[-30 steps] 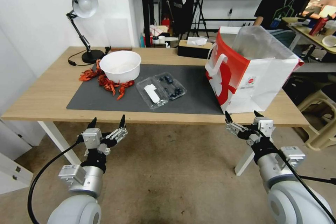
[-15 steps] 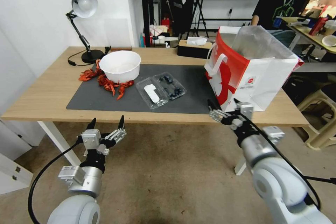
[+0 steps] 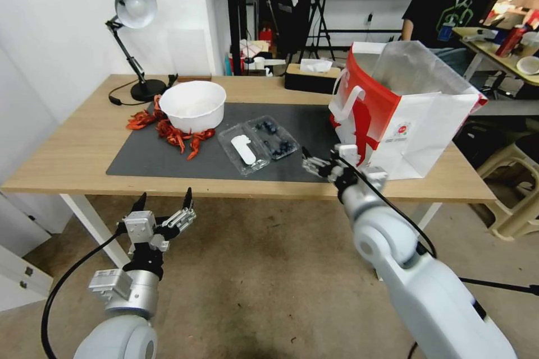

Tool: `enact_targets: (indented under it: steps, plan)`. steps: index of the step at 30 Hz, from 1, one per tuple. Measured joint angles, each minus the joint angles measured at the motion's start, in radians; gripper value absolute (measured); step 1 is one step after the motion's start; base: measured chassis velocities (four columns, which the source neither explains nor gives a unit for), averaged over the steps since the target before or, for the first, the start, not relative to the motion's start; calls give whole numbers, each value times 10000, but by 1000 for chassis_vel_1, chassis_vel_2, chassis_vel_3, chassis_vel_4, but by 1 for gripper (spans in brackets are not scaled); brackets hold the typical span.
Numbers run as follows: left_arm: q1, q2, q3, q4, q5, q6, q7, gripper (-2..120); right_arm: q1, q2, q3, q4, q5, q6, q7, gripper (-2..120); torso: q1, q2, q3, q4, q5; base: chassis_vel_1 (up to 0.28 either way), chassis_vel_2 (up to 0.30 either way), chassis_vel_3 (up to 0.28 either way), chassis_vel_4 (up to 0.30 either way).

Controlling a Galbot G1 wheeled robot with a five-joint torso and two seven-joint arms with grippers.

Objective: Close the takeout container lid, then place the container into the takeout bag.

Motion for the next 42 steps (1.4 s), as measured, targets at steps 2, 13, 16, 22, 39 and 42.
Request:
enact_targets:
  steps: [2,13,16,22,39,42]
  plan:
    - [4,-35,-13,45,3,-72,1,100,680,157,-425,-612,147,-44,290,100,1,0,0,2,1,0,0,0,0]
    - [-28,-69,-182,231,-6,-264,-2,100,2141,646,-1328,-2212,436,-831,1030,100,1,-1,0,0,0,0,0,0,0]
    - [-37,-76,-197,289,-10,-306,-6,100,2363,775,-1378,-2479,502,-1164,1265,100,1,0,0,2,1,0,0,0,0]
    - [-62,-76,-205,385,-12,-373,-13,100,2454,783,-1375,-2665,528,-1348,1373,100,0,0,0,0,1,0,0,0,0]
    - [-58,-80,-135,461,0,-537,-22,100,2580,786,-1302,-2837,853,-1557,1465,100,0,0,-1,1,2,0,0,0,0]
    - [-55,-75,-154,468,0,-572,-32,100,2596,786,-1301,-2819,893,-1720,1526,100,1,0,-1,1,2,0,0,0,0]
